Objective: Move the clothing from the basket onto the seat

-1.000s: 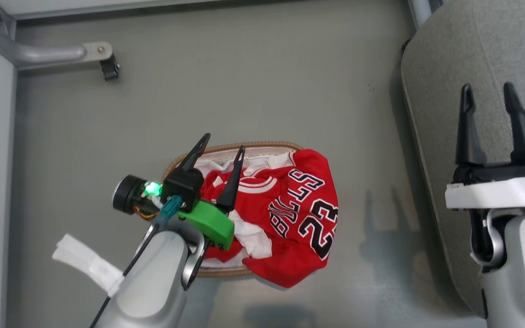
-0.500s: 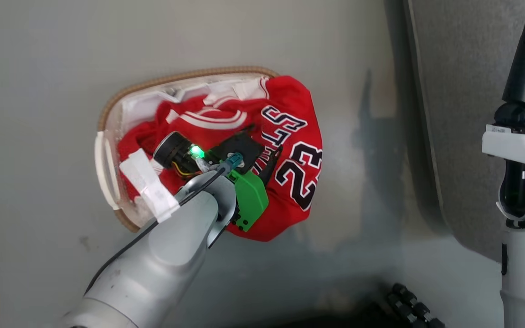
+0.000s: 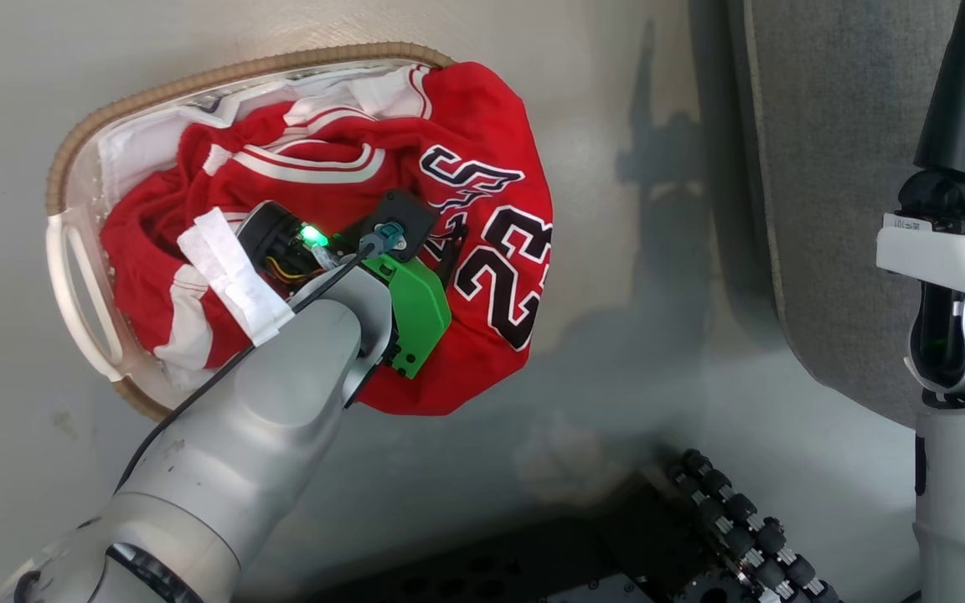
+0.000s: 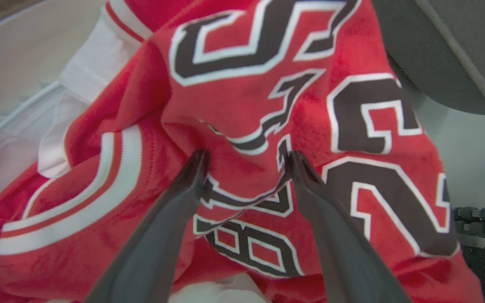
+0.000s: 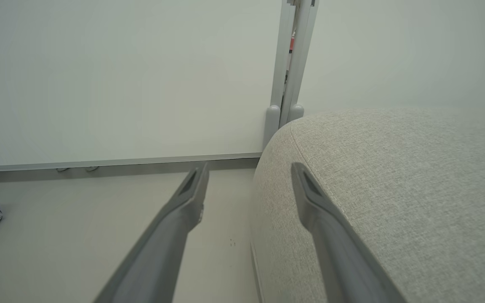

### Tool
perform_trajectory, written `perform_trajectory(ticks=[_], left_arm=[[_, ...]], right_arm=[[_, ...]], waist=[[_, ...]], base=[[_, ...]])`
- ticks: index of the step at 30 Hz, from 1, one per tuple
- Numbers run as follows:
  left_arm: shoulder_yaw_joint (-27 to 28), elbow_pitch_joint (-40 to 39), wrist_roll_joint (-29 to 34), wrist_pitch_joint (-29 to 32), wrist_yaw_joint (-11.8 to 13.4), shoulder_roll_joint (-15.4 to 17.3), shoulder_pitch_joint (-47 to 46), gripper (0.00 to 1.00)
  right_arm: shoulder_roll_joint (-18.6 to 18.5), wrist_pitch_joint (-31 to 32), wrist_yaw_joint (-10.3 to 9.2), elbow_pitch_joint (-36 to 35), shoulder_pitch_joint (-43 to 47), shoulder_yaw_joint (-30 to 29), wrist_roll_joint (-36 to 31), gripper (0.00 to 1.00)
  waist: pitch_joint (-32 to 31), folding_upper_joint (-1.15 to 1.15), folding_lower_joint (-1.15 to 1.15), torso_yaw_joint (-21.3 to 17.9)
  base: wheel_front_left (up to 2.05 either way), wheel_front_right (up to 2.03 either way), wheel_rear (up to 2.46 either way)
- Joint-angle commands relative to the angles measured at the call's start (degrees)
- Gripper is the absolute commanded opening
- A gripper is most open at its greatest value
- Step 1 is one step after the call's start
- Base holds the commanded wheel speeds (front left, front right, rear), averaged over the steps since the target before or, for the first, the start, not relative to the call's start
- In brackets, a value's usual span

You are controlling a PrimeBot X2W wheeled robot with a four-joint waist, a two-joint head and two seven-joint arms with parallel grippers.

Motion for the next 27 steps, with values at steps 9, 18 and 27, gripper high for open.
perform_trajectory(ticks=[9, 18, 27], left_arm=[[-2.8, 2.5, -3.3, -1.9, -0.1, -0.1, -3.1, 0.11], [-2.0, 5.0, -5.5, -7.4, -0.1, -0.5, -2.8, 0.0], [0.2, 0.1, -4.6, -9.3, 0.1, 0.1, -0.1, 0.0]], right_arm=[[-0.1, -0.1, -0.04, 0.1, -0.8, 0.3, 0.7, 1.0], [-0.1, -0.1, -0.04, 1.4, -0.4, -1.1, -1.0, 1.0], [-0.2, -0.1, -0.04, 5.6, 2.9, -1.0, -3.7, 1.0]], waist=[[1.4, -0.01, -0.01, -1.2], [-1.5, -0.01, -0.01, 1.0], [-10.9, -0.01, -0.01, 5.0]], base=[[0.0, 0.0, 0.0], [0.0, 0.0, 0.0], [0.0, 0.0, 0.0]])
